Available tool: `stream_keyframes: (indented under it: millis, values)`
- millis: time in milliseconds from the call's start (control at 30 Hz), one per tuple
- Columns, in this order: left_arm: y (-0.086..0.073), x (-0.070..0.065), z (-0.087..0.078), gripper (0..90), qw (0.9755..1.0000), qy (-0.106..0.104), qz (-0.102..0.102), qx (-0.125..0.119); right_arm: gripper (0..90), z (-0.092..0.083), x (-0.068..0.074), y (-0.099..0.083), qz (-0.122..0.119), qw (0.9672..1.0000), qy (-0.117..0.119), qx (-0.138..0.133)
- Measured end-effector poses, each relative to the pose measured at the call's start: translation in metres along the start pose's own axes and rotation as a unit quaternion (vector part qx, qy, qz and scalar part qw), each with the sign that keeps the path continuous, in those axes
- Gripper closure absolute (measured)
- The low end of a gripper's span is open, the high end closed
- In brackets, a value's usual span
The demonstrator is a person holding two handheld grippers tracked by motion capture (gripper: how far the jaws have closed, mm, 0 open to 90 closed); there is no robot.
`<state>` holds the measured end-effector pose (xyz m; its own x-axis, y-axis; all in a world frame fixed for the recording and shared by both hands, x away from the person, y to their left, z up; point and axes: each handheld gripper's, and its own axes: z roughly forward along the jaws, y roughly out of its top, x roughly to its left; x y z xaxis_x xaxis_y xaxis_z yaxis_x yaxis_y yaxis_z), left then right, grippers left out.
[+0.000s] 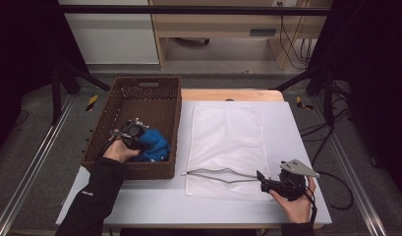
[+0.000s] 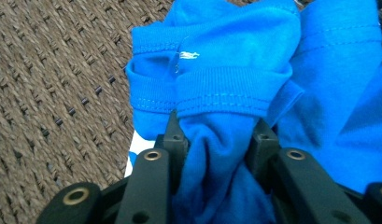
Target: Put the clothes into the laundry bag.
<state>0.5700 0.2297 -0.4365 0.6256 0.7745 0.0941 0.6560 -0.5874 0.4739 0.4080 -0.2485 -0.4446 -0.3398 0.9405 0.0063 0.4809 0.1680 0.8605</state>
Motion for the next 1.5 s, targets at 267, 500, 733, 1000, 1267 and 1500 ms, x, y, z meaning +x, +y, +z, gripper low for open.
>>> stream_keyframes:
  millis: [267,500,733,1000,1267,1500]
  values:
    - [-0.001,0.006,-0.012,68.7,0.9990,-0.017,-0.017,-0.039,7.6,-0.001,-0.001,0.000,0.003,1.0000,0.000,-0.001]
    - [0.000,0.010,-0.029,68.8,0.9937,-0.021,-0.052,-0.097,7.7,-0.001,-0.003,0.000,0.005,1.0000,0.000,0.000]
    - [0.000,0.015,-0.046,69.5,0.9873,-0.006,-0.062,-0.147,7.8,-0.002,-0.003,0.000,0.005,1.0000,0.000,-0.001]
    - [0.006,0.015,-0.079,69.9,0.9775,0.021,-0.061,-0.201,7.8,-0.004,-0.004,0.000,0.007,1.0000,-0.001,-0.004]
    - [0.014,0.013,-0.124,70.2,0.9664,0.045,-0.049,-0.248,7.6,-0.005,-0.004,0.001,0.009,0.9999,-0.002,-0.007]
    - [0.018,0.009,-0.159,70.6,0.9558,0.062,-0.042,-0.284,7.5,-0.005,-0.003,0.002,0.009,0.9999,-0.001,-0.007]
